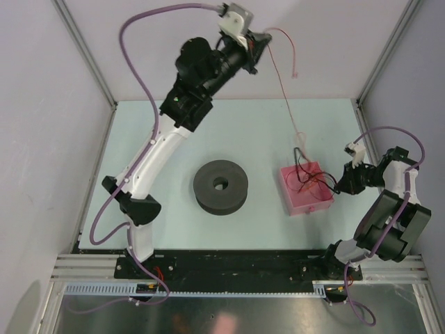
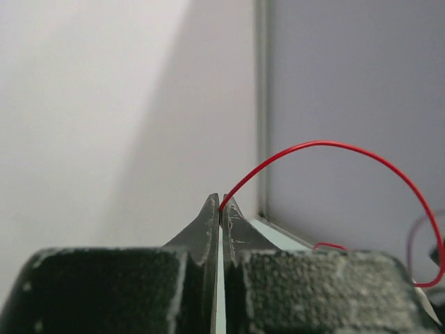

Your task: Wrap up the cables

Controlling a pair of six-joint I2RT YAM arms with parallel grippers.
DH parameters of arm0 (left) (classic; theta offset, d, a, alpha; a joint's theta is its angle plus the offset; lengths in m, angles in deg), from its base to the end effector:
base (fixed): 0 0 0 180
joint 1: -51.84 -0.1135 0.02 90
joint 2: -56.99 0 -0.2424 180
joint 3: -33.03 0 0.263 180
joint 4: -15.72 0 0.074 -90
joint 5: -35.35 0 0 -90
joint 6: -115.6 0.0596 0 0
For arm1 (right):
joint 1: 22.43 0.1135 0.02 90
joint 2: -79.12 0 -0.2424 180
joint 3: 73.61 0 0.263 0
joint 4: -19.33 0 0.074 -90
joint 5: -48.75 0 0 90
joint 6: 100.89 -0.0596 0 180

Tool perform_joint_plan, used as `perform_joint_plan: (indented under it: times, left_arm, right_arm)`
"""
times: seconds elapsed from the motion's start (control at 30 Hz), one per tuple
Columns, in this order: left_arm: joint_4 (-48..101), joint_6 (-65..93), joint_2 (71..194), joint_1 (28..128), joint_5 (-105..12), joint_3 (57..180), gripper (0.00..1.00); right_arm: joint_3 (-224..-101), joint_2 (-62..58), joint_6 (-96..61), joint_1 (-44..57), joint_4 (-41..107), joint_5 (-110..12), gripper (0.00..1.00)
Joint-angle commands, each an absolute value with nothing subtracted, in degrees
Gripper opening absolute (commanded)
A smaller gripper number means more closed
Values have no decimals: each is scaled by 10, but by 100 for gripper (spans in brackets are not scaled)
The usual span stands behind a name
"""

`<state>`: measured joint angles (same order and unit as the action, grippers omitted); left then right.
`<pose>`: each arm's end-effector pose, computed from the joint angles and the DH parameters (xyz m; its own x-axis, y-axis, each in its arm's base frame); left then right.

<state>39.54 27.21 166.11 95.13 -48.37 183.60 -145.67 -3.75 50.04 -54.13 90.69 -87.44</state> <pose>0.3038 -0.2951 0.5570 0.2417 -0.1893 -0.9517 0.7510 0.6576 0.0599 0.2472 -0.1021 0.1905 -0.6544 -0.3070 -0.6910 -0.6006 0.7663 0.2283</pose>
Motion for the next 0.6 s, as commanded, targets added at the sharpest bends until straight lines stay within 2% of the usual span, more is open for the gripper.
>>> perform_joint_plan:
  times: [0.0,0.23,0.43,0.57]
  left_arm:
    - [324,304,1605,916,-537,1900,0]
    - [323,230,1548,917,-385,1786,0]
    - [323,222,1561,919,-366,1835,0]
    - [322,210,1559,928,-349,1830,0]
  right_arm:
    - [-1452,-49,522,-547,906,-830,1]
    - [-1452,-2,494,-518,906,-850,31]
    - [-1454,77,428,-483,863,-837,64]
    - [-1468,135,351,-459,815,-879,74]
